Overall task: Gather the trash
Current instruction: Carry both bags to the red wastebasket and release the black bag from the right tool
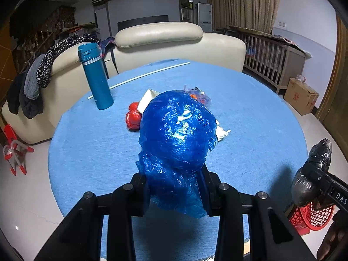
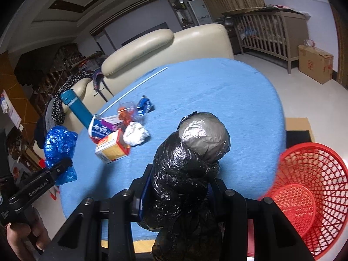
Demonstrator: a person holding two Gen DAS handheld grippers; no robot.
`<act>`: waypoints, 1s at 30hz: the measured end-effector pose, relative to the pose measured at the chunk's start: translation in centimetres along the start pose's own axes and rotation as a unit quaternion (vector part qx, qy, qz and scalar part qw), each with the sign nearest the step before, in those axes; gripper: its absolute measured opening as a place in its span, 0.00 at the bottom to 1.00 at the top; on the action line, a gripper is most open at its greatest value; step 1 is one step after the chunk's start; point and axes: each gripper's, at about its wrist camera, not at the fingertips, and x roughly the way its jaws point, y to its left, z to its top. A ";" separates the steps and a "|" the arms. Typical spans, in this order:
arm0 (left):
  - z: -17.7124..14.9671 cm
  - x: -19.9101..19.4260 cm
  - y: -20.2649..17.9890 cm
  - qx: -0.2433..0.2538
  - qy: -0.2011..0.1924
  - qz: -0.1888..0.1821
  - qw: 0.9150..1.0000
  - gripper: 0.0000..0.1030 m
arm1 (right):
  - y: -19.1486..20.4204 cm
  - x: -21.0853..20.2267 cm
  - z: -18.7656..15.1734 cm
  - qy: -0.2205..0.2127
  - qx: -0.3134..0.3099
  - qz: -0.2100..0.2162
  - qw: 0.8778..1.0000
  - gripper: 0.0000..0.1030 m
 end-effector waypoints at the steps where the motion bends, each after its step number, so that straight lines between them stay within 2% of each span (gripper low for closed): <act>1: 0.0 0.0 -0.1 0.003 0.000 -0.001 1.000 0.38 | -0.5 -0.2 -0.1 -0.001 0.002 -0.004 1.000 0.44; 7: -0.1 0.4 -1.6 0.019 0.002 -0.013 1.000 0.38 | -5.5 -2.2 -0.4 -0.010 0.029 -0.049 0.998 0.44; 13: 0.1 0.7 -4.7 0.048 0.005 -0.040 0.998 0.38 | -12.3 -4.4 -1.1 -0.017 0.075 -0.107 0.991 0.44; 17: 0.3 0.3 -7.4 0.077 0.001 -0.060 0.995 0.38 | -16.3 -4.9 -2.1 -0.001 0.101 -0.137 0.986 0.44; 19: 0.4 0.2 -8.9 0.093 0.001 -0.070 0.993 0.38 | -17.7 -4.4 -2.7 0.020 0.109 -0.145 0.983 0.45; 20: 0.5 0.2 -9.8 0.101 0.002 -0.079 0.992 0.38 | -18.3 -4.1 -2.9 0.029 0.113 -0.147 0.982 0.47; 22: 0.5 0.1 -11.3 0.110 0.004 -0.097 0.989 0.38 | -19.5 -3.4 -3.4 0.053 0.119 -0.157 0.979 0.58; 23: 0.6 0.1 -12.4 0.117 0.006 -0.109 0.987 0.39 | -19.9 -3.1 -3.6 0.063 0.123 -0.156 0.978 0.70; 26: 0.4 -0.2 -15.2 0.143 0.007 -0.137 0.980 0.39 | -20.7 -3.4 -3.8 0.060 0.130 -0.156 0.977 0.72; 30: 0.0 -0.6 -18.6 0.174 0.013 -0.169 0.970 0.39 | -21.9 -5.4 -3.8 0.030 0.156 -0.154 0.975 0.72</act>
